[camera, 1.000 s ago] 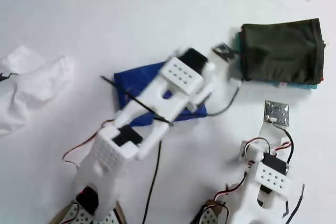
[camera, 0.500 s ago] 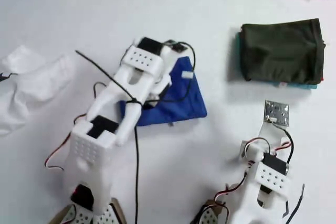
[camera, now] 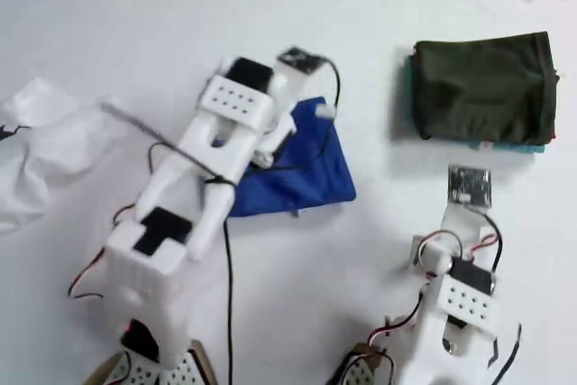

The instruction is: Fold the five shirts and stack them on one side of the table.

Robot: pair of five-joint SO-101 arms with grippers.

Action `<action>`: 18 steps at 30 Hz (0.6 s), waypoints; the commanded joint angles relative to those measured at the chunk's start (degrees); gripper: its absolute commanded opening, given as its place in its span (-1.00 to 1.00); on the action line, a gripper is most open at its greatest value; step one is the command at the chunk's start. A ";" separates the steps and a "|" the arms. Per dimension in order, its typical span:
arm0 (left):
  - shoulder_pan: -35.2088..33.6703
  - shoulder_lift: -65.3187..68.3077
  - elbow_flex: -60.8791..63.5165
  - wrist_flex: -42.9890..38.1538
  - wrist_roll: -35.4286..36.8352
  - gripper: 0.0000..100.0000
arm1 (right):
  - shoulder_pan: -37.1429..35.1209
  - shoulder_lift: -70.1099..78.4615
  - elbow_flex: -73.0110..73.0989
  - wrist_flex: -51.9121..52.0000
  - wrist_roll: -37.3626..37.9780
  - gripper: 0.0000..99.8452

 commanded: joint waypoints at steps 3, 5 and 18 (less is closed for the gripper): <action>-6.59 -12.84 -1.63 4.31 -3.43 -0.95 | -6.64 -0.84 -17.32 8.48 -1.41 -0.89; -10.64 -16.62 1.36 3.96 -4.75 -0.95 | -11.03 -0.22 -21.80 10.24 -1.58 -0.89; -33.76 -33.58 33.01 -9.14 -9.14 -0.80 | -31.52 46.37 -58.73 14.02 -9.49 -0.88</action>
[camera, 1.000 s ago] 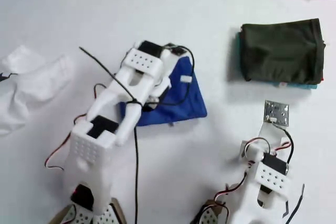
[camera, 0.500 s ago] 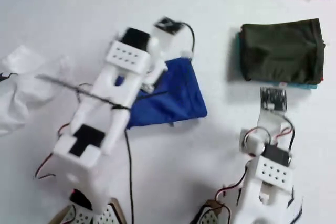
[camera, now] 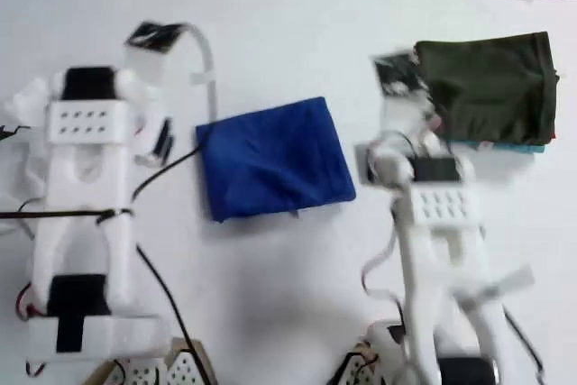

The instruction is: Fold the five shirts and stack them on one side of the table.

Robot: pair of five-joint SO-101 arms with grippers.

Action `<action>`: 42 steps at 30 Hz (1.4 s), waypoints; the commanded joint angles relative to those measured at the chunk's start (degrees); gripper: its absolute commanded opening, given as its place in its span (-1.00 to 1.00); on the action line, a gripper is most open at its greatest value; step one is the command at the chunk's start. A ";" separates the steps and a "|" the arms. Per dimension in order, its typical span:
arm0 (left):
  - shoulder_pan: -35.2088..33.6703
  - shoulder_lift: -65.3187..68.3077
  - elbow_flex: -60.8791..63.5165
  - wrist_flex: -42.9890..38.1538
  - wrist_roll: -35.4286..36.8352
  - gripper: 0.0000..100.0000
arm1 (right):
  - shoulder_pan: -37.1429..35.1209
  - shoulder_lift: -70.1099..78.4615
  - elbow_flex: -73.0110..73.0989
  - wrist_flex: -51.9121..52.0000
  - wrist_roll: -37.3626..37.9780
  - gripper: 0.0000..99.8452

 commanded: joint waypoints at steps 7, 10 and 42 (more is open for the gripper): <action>-9.76 -10.37 21.58 -11.87 -0.70 -0.80 | -3.65 39.60 -39.21 15.43 -3.52 -0.51; -10.29 -12.48 24.31 -13.27 -0.70 -0.80 | -4.18 48.48 -50.11 20.62 -3.52 -0.45; -10.29 -14.24 25.19 -13.54 -0.70 -0.80 | -14.02 85.85 -84.66 39.78 2.11 -0.45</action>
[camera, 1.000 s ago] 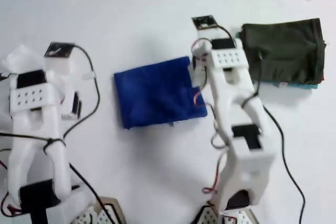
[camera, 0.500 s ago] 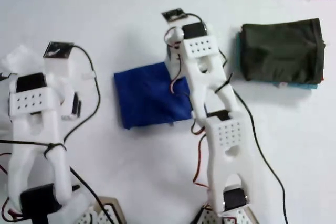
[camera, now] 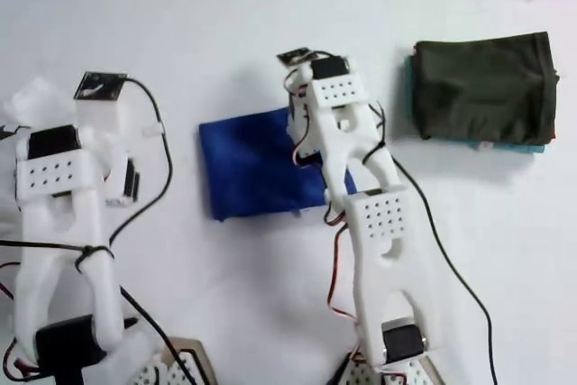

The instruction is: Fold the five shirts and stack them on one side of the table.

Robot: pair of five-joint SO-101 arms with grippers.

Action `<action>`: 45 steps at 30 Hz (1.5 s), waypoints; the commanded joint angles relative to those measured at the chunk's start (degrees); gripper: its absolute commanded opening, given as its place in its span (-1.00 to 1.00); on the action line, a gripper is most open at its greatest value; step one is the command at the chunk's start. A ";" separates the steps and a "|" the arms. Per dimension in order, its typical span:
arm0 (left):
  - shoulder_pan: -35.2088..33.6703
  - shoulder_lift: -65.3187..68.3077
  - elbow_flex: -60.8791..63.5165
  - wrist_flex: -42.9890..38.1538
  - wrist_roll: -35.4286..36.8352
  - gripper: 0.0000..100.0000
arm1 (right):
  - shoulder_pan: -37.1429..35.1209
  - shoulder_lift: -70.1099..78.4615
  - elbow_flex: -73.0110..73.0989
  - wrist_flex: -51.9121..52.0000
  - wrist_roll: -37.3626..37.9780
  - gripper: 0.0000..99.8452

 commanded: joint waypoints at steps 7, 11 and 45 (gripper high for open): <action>-0.53 -2.29 0.13 -0.26 -0.62 -0.80 | -4.18 2.42 0.00 1.45 2.29 -0.79; -0.53 -2.29 0.13 -0.26 -0.62 -0.80 | -3.74 2.42 0.44 1.71 6.77 -0.92; -0.44 -2.29 0.13 -2.64 -0.53 -0.80 | 29.49 -25.01 -20.13 -2.15 31.74 -0.97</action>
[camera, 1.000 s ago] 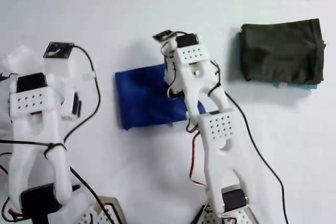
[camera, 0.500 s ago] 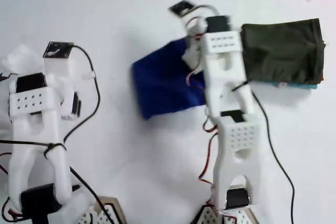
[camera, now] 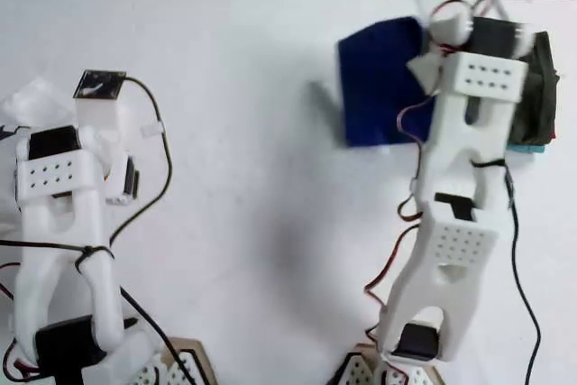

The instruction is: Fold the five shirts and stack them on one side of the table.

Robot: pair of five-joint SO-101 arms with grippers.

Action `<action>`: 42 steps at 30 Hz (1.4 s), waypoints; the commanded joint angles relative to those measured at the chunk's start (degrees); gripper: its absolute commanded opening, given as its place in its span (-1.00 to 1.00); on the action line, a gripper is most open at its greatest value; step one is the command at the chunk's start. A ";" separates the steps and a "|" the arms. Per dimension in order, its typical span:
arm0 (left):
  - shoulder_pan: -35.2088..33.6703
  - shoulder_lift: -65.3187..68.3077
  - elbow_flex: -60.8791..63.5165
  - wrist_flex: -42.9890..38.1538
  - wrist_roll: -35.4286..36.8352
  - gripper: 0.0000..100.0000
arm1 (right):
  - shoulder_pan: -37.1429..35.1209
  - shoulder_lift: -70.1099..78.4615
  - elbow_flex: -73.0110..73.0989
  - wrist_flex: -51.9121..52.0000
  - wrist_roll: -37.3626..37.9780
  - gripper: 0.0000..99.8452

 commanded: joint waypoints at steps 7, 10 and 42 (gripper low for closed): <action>-0.35 -2.29 -0.22 -0.88 -0.53 -0.80 | 8.31 1.10 -4.92 -7.60 4.48 -0.97; -0.35 -2.29 -0.13 -0.70 -0.53 -0.80 | 10.77 2.95 -2.73 -12.26 6.24 -0.97; -0.44 -2.29 -0.13 -0.79 -0.53 -0.80 | 20.88 14.29 -2.11 -28.44 6.07 -0.63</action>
